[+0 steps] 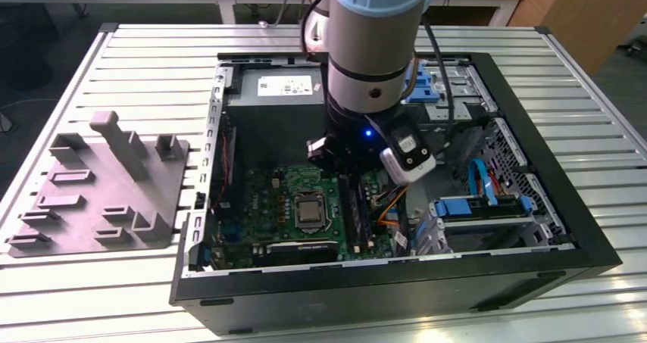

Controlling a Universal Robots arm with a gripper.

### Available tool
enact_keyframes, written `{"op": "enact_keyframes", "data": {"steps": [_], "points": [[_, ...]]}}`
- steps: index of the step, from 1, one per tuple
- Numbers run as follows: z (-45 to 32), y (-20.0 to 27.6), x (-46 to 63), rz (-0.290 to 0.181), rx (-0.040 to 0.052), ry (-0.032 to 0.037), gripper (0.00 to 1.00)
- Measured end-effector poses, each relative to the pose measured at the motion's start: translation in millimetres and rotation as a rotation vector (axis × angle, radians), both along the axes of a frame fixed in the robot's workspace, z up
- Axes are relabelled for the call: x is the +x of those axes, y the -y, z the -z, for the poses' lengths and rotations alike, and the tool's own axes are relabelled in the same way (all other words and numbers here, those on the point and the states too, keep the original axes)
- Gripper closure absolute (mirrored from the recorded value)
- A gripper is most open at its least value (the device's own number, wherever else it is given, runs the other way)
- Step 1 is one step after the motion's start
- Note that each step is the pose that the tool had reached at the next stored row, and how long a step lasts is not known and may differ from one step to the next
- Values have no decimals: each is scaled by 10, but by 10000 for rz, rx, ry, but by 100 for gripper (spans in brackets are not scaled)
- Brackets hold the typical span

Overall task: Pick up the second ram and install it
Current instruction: 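Insert the second ram into the second slot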

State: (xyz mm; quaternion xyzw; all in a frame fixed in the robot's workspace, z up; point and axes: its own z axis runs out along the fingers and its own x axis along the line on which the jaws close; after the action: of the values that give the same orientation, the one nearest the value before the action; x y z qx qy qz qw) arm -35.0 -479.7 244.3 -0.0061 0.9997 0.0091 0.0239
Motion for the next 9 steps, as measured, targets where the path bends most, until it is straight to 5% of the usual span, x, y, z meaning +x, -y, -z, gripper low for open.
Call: {"op": "enact_keyframes", "data": {"steps": [9], "points": [[148, 0, -2, 3, 1, 1, 89]]}}
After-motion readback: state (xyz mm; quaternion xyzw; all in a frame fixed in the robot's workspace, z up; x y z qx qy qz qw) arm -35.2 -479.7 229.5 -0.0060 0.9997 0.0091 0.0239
